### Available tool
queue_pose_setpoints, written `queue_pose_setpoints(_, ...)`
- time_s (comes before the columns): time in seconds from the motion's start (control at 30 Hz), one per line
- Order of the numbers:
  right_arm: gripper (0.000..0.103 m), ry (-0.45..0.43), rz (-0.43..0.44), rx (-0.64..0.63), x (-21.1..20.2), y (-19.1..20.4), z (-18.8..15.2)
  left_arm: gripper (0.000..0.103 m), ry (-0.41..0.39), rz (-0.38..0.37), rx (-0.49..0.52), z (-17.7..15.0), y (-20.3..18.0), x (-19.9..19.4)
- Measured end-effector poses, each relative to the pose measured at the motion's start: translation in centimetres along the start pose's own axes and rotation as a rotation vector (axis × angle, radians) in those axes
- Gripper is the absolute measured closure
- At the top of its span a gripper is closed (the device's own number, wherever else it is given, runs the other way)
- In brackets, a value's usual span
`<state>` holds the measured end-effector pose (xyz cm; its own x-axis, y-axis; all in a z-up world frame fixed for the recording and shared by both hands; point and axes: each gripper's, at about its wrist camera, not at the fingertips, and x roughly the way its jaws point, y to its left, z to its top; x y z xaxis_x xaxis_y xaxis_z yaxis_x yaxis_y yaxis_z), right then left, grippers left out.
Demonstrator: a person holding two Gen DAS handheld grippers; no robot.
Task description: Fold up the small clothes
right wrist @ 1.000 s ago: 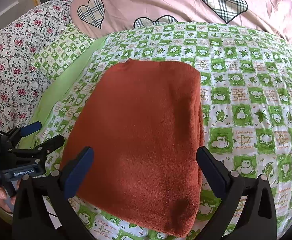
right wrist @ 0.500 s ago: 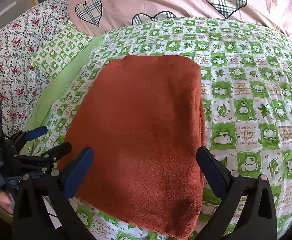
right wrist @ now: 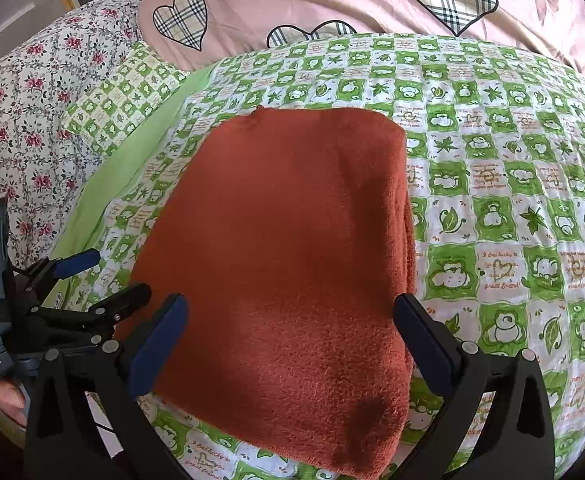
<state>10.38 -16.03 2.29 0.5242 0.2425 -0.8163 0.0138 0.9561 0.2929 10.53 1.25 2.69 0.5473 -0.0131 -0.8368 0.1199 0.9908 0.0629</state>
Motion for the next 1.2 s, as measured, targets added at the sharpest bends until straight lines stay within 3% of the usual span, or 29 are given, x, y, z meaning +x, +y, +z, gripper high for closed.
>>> queue_pose_setpoints(1.2, 0.001, 0.003, 0.021, -0.022, 0.39, 0.52, 0.64, 0.003, -0.004, -0.015, -0.005, 0.08, -0.17, -0.24)
